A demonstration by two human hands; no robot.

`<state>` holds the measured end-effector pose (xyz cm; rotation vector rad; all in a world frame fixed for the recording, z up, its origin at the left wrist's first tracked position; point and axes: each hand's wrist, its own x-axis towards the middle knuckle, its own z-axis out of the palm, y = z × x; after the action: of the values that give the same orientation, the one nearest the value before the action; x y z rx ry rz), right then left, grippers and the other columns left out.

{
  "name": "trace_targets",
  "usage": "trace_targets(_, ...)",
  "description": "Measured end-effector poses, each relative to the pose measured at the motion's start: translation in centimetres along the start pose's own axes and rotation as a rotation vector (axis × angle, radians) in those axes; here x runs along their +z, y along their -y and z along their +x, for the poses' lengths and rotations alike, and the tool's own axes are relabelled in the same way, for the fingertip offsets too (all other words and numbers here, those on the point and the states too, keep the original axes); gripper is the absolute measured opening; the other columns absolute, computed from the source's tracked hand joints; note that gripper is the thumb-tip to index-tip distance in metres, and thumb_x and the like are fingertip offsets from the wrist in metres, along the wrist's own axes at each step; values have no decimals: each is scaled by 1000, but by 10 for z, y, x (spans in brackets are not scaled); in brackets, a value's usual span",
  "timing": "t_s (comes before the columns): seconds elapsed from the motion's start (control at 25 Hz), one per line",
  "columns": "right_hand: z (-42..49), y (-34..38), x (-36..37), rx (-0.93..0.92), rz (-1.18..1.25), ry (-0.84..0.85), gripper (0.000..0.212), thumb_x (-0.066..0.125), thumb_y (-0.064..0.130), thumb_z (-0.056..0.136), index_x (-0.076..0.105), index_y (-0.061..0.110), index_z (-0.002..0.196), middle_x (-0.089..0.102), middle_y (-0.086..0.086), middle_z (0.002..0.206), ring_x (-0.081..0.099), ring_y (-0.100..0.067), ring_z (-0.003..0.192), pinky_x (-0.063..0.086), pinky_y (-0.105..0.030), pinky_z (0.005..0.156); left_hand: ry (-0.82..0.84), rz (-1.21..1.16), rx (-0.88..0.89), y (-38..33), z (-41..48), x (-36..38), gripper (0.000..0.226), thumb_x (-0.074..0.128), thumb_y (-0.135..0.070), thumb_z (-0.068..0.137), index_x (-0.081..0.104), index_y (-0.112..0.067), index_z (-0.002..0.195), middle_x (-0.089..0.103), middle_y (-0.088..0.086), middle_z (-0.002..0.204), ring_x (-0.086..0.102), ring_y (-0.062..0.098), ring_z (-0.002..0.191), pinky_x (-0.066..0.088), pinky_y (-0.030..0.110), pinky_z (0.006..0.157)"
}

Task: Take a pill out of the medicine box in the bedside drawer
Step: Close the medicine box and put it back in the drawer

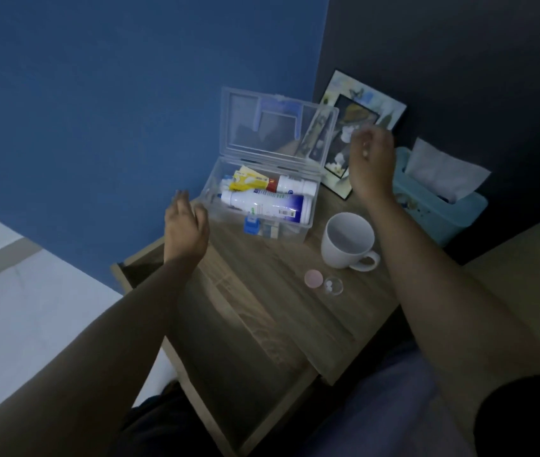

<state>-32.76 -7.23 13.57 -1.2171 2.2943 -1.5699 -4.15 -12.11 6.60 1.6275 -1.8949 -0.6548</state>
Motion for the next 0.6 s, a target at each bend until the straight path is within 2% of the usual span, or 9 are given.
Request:
trace_targets(0.12, 35, 14, 33, -36, -190, 167, 47, 42, 27, 97, 39, 0, 135, 39, -22, 142, 37, -30, 132, 30, -32, 106, 62, -30, -22, -9, 28, 0, 54, 36, -23, 98, 24, 6, 143, 33, 29, 147, 33, 41, 136, 24, 38, 111)
trace_targets(0.24, 55, 16, 48, -112, -337, 283, 56, 40, 27, 98, 21, 2, 145, 19, -16, 156, 18, -27, 143, 17, -31, 114, 154, -47, -117, -12, 44, 6, 57, 34, -29, 99, 23, 4, 144, 37, 30, 145, 36, 41, 133, 27, 38, 107)
trace_targets(0.32, 62, 14, 55, -156, -429, 372, 56, 40, 28, 98, 23, 0, 144, 21, -18, 155, 20, -29, 142, 19, -36, 115, 206, -38, -136, -11, 48, 10, 51, 31, -31, 99, 35, 4, 136, 46, 31, 137, 42, 43, 127, 31, 41, 104)
trace_targets(0.4, 63, 14, 59, -167, -467, 389, 53, 42, 29, 97, 31, -1, 140, 32, -22, 148, 29, -32, 137, 28, -39, 112, 208, -63, -120, -9, 48, 13, 42, 30, -30, 99, 46, 3, 119, 55, 30, 124, 49, 44, 117, 37, 42, 96)
trace_targets(0.48, 58, 18, 58, -187, -481, 303, 49, 43, 31, 96, 41, 1, 134, 43, -23, 138, 38, -34, 127, 34, -39, 104, 184, -85, -99, -7, 48, 14, 37, 31, -29, 99, 49, 2, 109, 58, 29, 115, 52, 43, 110, 39, 41, 91)
trace_targets(0.6, 42, 27, 50, -322, -589, 148, 42, 41, 36, 95, 54, 11, 126, 54, -21, 122, 44, -39, 113, 39, -43, 94, 167, -127, -89, -4, 47, 13, 35, 31, -26, 99, 52, 0, 107, 58, 26, 117, 51, 40, 112, 37, 38, 92)
